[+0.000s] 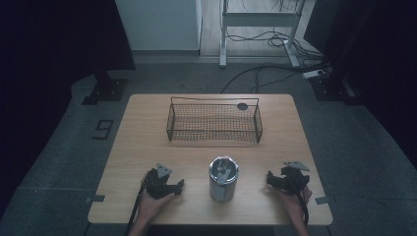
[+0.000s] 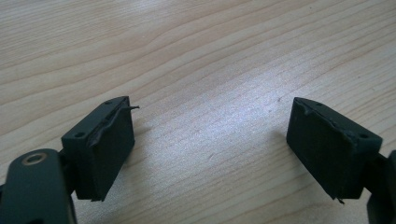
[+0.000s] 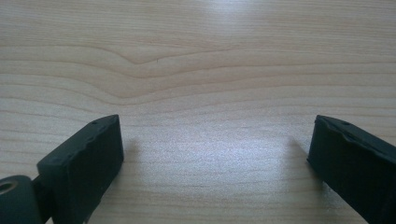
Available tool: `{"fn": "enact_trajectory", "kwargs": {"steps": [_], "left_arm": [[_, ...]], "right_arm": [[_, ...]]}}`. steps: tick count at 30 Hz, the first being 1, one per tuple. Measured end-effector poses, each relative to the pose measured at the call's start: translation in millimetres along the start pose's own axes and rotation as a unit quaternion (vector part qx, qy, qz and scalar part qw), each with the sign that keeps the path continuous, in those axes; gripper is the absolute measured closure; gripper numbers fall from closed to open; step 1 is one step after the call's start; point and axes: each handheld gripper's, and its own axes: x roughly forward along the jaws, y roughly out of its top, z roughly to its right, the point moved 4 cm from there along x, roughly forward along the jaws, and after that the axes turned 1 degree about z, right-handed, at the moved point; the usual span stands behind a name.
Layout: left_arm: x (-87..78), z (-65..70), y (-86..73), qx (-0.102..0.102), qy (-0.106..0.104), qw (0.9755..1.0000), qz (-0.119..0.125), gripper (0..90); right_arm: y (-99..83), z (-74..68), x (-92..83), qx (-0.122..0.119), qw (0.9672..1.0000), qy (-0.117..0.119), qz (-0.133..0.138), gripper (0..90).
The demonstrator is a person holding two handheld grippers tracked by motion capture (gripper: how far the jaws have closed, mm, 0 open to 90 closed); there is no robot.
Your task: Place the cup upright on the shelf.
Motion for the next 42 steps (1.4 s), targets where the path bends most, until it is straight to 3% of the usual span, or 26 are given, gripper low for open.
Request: {"fn": "enact_trajectory", "kwargs": {"steps": [17,21,25,31,42], "left_arm": [[0.8,0.1,0.7,0.000,0.000,1.0000,-0.001,14.4],[1.0,0.5,1.4,-0.015,0.004,0.9999,0.003,14.9],[1.2,1.3,1.5,-0.012,0.010,0.9999,0.002,15.3],[-9.7,2.4,6.4,-0.010,0.026,0.9986,0.044,18.1],[-40.3,7.0,20.7,-0.005,-0.010,0.9963,0.085,15.3]], "right_arm": [[-1.4,0.2,-2.7,-0.002,1.0000,0.002,0.006,7.4],[-1.3,0.3,-2.6,-0.002,1.0000,0.002,0.007,7.4],[-1.1,0.5,-2.5,-0.004,1.0000,0.004,0.007,7.5],[-1.0,0.8,-2.6,-0.004,1.0000,0.004,0.007,8.2],[-1.1,1.2,-2.9,-0.002,1.0000,0.002,0.009,9.4]]}}
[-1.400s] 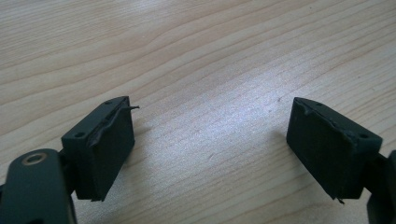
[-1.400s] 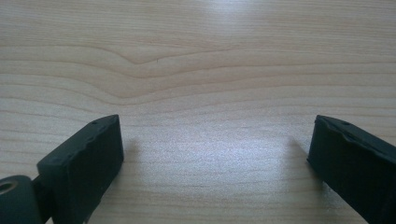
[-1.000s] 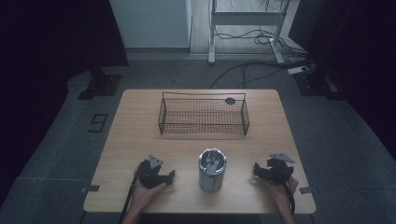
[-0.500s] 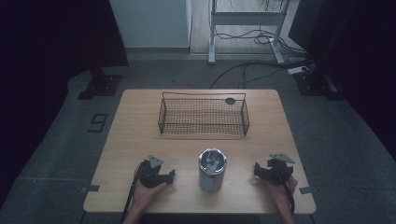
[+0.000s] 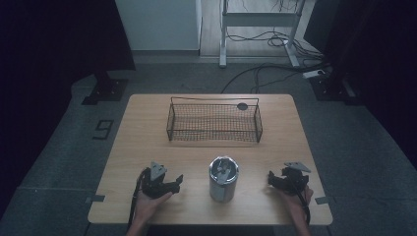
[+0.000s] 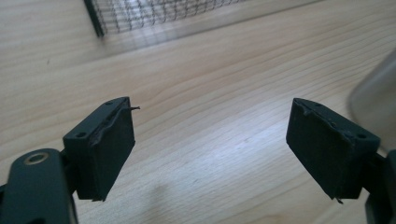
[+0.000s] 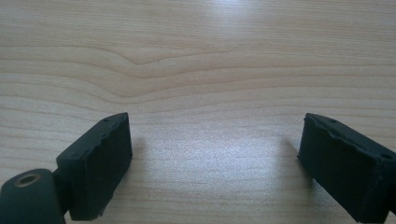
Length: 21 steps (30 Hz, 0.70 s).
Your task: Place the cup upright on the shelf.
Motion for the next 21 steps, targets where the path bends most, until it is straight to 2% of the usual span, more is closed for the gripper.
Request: {"fn": "enact_trajectory", "kwargs": {"steps": [3,15,21], "left_arm": [[-6.9,3.0,4.9,-0.005,-0.014,0.9999,0.008,15.1],[-15.9,24.9,12.2,0.013,-0.053,0.9984,0.016,14.8],[-19.6,38.7,15.1,0.025,-0.080,0.9963,0.019,14.5]], "right_arm": [[0.1,0.2,0.0,0.001,1.0000,0.000,0.000,10.0],[0.4,0.7,0.1,0.001,1.0000,0.000,0.002,11.1],[0.7,1.4,0.2,0.002,1.0000,-0.001,0.002,12.0]]}}
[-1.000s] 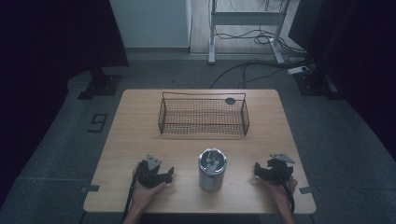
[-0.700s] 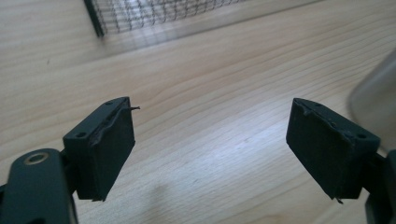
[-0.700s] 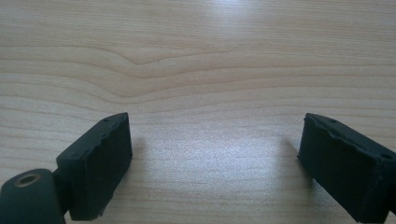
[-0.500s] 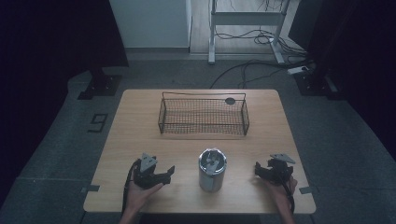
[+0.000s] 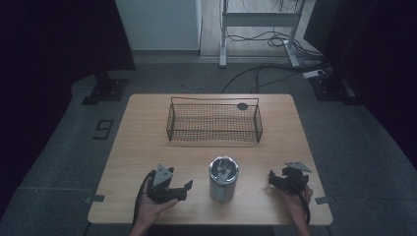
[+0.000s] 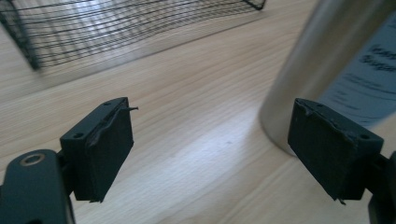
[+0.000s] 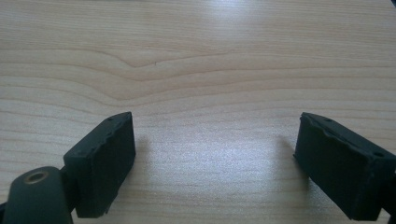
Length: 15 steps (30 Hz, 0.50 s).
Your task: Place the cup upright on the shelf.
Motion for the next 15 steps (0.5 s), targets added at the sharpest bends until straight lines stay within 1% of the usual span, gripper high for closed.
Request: {"fn": "enact_trajectory", "kwargs": {"steps": [4,8,11,15], "left_arm": [[-0.9,7.8,1.5,0.007,-0.016,0.9998,-0.001,14.1],[-0.7,13.9,2.6,0.010,-0.028,0.9995,0.005,13.3],[1.0,17.2,2.3,0.011,-0.037,0.9993,0.004,12.6],[4.0,23.0,3.1,0.006,-0.048,0.9988,0.006,12.1]], "right_arm": [[0.0,0.2,0.0,0.001,1.0000,-0.001,0.000,11.9],[0.0,0.3,0.1,0.001,1.0000,-0.001,0.000,12.0],[0.0,0.4,0.1,0.001,1.0000,-0.001,0.000,12.0],[0.1,0.4,0.1,0.001,1.0000,-0.002,0.001,12.0]]}}
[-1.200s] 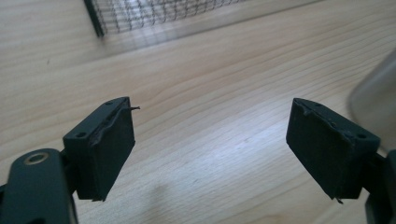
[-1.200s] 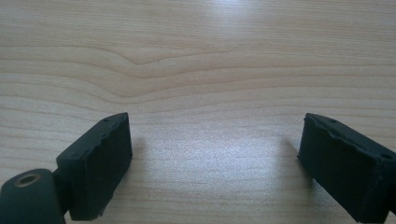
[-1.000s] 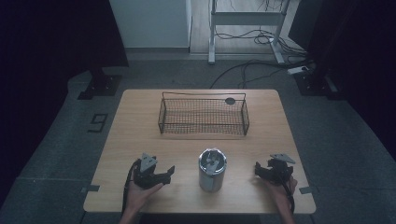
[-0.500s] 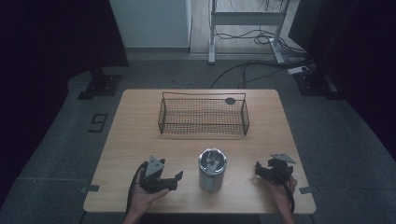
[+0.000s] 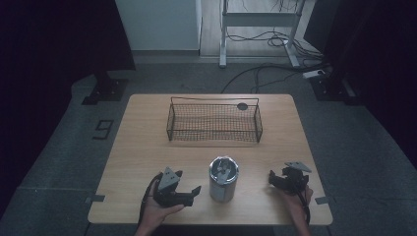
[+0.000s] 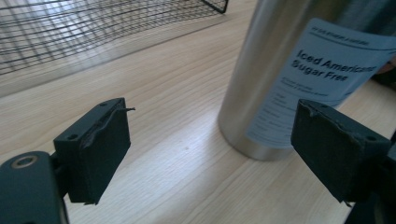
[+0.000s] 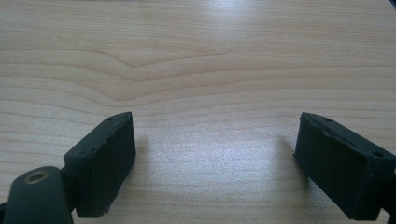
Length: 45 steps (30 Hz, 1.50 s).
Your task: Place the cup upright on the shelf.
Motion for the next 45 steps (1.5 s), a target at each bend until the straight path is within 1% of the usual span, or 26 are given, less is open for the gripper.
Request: {"fn": "enact_trajectory", "kwargs": {"steps": [4,8,13,17,20,24,26,29,34,37,42,45], "left_arm": [[2.4,8.3,1.1,0.007,-0.013,0.9999,-0.001,10.9],[4.7,14.4,1.8,0.013,-0.022,0.9997,-0.002,9.9],[8.9,21.4,2.8,0.016,-0.032,0.9993,-0.006,7.3],[12.8,28.8,4.1,0.023,-0.043,0.9988,-0.011,3.9],[17.6,33.3,6.5,0.030,-0.044,0.9984,-0.016,2.0],[22.4,39.1,12.2,0.038,-0.045,0.9981,-0.019,1.6],[24.0,42.3,14.3,0.044,-0.049,0.9977,-0.019,1.4],[28.6,47.0,15.5,0.047,-0.056,0.9972,-0.017,0.6],[37.2,51.3,16.8,0.050,-0.053,0.9973,-0.015,0.6],[40.0,49.6,18.6,0.047,-0.042,0.9979,-0.013,1.3],[45.0,49.8,22.2,0.047,-0.041,0.9979,-0.016,1.5],[48.0,50.6,24.0,0.045,-0.043,0.9978,-0.020,0.1]], "right_arm": [[0.1,0.1,0.1,0.000,1.0000,0.000,0.000,12.1],[0.2,0.3,0.3,0.000,1.0000,0.000,0.000,12.1],[0.3,0.3,0.3,0.000,1.0000,-0.001,0.000,12.1],[0.3,0.3,0.4,0.000,1.0000,-0.001,0.000,12.1],[0.3,0.4,0.4,0.000,1.0000,-0.001,0.000,12.2],[0.4,0.3,0.4,0.000,1.0000,-0.001,0.000,12.2],[0.4,0.4,0.4,0.000,1.0000,-0.001,0.000,12.2],[0.3,0.4,0.4,0.000,1.0000,-0.001,0.000,12.2],[0.3,0.4,0.4,0.000,1.0000,-0.002,0.000,12.2],[0.4,0.5,0.4,0.001,1.0000,-0.003,0.000,12.3],[0.4,0.8,0.3,0.002,1.0000,-0.004,0.000,12.4],[0.3,0.8,0.3,0.002,1.0000,-0.004,0.000,12.4]]}}
